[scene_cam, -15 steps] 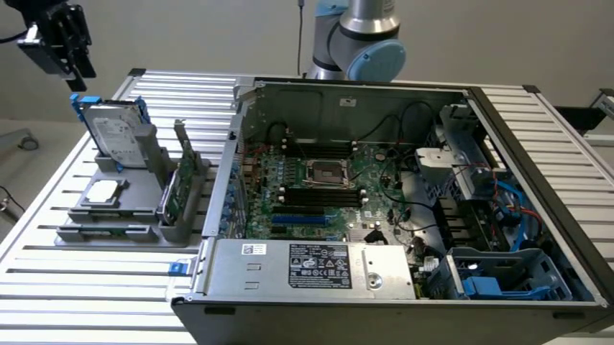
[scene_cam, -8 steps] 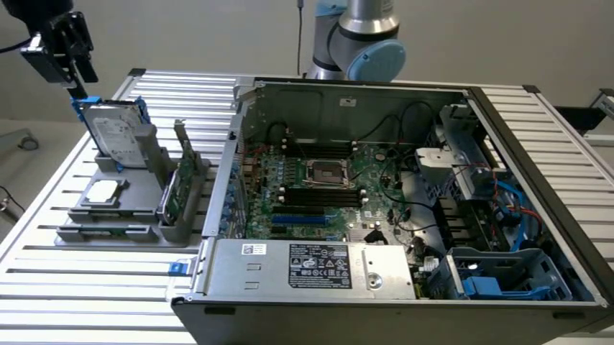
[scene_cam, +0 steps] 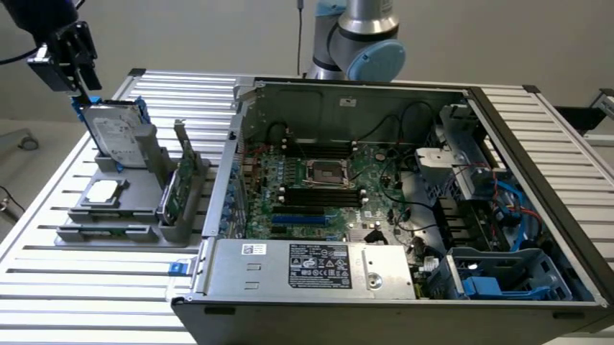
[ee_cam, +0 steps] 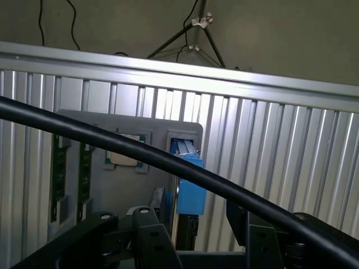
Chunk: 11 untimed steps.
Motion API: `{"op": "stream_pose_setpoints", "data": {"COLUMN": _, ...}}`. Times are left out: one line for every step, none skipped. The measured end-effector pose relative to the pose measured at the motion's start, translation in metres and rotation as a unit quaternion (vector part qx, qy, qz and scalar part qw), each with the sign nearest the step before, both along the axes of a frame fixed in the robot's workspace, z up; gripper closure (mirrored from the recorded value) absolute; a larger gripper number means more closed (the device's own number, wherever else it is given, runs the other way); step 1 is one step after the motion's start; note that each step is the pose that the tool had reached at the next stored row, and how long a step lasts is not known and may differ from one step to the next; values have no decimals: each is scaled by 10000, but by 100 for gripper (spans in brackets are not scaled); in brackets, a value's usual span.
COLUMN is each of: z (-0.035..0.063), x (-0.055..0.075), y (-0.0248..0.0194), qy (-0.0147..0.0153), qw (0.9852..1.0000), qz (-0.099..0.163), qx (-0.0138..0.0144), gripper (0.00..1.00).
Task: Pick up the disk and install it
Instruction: 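Pick up the disk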
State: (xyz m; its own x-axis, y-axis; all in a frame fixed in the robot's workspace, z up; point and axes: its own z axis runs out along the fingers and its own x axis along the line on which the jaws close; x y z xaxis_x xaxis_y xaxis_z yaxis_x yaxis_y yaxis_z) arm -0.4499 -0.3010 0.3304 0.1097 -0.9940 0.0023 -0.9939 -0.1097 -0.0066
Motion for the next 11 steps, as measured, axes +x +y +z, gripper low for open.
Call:
{"op": "stream_pose_setpoints", "data": {"z": -18, "x": 0, "y": 0, "qy": 0, "qw": 10000, "qz": -1, "qx": -2, "gripper": 44}}
{"op": "stream_pose_setpoints", "data": {"z": -37, "x": 0, "y": 0, "qy": 0, "qw": 10000, "qz": -2, "qx": -4, "gripper": 44}}
{"op": "stream_pose_setpoints", "data": {"z": -55, "x": 0, "y": 0, "qy": 0, "qw": 10000, "qz": -2, "qx": -7, "gripper": 44}}
{"op": "stream_pose_setpoints", "data": {"z": -74, "x": 0, "y": 0, "qy": 0, "qw": 10000, "qz": -2, "qx": -8, "gripper": 44}}
{"op": "stream_pose_setpoints", "data": {"z": -92, "x": 0, "y": 0, "qy": 0, "qw": 10000, "qz": -3, "qx": -11, "gripper": 44}}
{"op": "stream_pose_setpoints", "data": {"z": -110, "x": 0, "y": 0, "qy": 0, "qw": 10000, "qz": -2, "qx": -14, "gripper": 44}}
{"op": "stream_pose_setpoints", "data": {"z": -128, "x": 0, "y": 0, "qy": 0, "qw": 10000, "qz": -2, "qx": -17, "gripper": 44}}
{"op": "stream_pose_setpoints", "data": {"z": -146, "x": 0, "y": 0, "qy": 0, "qw": 10000, "qz": -2, "qx": -21, "gripper": 44}}
{"op": "stream_pose_setpoints", "data": {"z": -164, "x": 0, "y": 0, "qy": 0, "qw": 10000, "qz": -3, "qx": -25, "gripper": 44}}
{"op": "stream_pose_setpoints", "data": {"z": -183, "x": 0, "y": 0, "qy": 1, "qw": 10000, "qz": -3, "qx": -30, "gripper": 44}}
{"op": "stream_pose_setpoints", "data": {"z": -201, "x": -1, "y": 0, "qy": 0, "qw": 10000, "qz": -5, "qx": -36, "gripper": 44}}
